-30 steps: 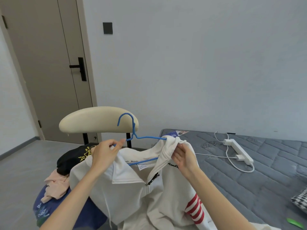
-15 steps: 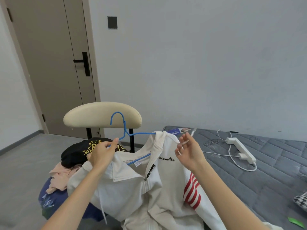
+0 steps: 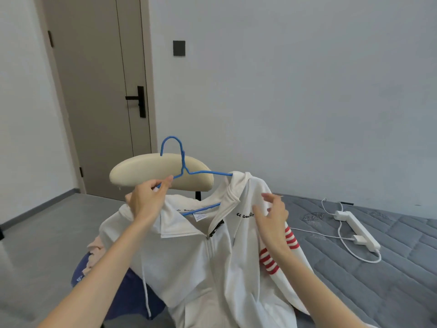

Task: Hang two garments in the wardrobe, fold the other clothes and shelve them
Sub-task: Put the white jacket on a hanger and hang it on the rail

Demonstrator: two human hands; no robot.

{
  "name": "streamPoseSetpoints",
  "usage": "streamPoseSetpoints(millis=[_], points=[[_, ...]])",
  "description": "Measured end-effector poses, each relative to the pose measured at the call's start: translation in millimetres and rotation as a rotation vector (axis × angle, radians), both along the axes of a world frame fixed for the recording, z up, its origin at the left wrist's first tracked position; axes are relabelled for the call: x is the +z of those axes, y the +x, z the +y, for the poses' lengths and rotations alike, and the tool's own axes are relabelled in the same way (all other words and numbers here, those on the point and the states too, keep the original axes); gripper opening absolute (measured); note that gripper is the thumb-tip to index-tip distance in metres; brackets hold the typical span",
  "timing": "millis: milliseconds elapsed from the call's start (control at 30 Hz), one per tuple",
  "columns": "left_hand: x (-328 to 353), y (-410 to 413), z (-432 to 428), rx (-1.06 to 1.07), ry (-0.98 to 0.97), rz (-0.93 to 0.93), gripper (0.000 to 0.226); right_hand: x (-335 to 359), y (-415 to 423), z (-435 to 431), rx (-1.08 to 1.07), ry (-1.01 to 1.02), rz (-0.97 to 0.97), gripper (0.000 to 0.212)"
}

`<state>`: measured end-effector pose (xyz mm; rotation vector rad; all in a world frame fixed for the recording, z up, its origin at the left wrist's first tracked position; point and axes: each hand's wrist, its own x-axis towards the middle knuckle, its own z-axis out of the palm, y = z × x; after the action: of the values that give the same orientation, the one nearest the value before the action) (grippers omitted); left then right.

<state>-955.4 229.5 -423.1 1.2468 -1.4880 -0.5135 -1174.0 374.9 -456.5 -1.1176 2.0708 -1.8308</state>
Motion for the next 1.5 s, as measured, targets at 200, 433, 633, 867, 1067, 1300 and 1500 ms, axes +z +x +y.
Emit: streamPoseSetpoints(millis=[200, 433, 633, 867, 1067, 1300, 1500], points=[[51, 18, 16, -0.063, -0.063, 0.068, 0.033, 90, -1, -10, 0.002, 0.046, 0.775, 0.040], [130, 74, 37, 0.040, -0.224, 0.069, 0.031, 161, 34, -24, 0.123, -0.169, 0.823, 0.022], [193, 160, 60, 0.240, -0.372, 0.037, 0.032, 221, 114, -51, 0.202, -0.432, 0.801, 0.020], [217, 278, 92, 0.524, -0.435, -0.055, 0.031, 249, 235, -91, 0.451, -0.556, 0.752, 0.020], [217, 370, 96, 0.698, -0.386, -0.174, 0.031, 246, 334, -131, 0.573, -0.596, 0.714, 0.020], [195, 471, 47, 0.624, -0.167, -0.557, 0.033, 206, 439, -212, 0.771, -0.534, 0.677, 0.019], [185, 526, -6, 0.591, -0.084, -0.547, 0.017, 186, 504, -281, 1.013, -0.428, 0.606, 0.021]])
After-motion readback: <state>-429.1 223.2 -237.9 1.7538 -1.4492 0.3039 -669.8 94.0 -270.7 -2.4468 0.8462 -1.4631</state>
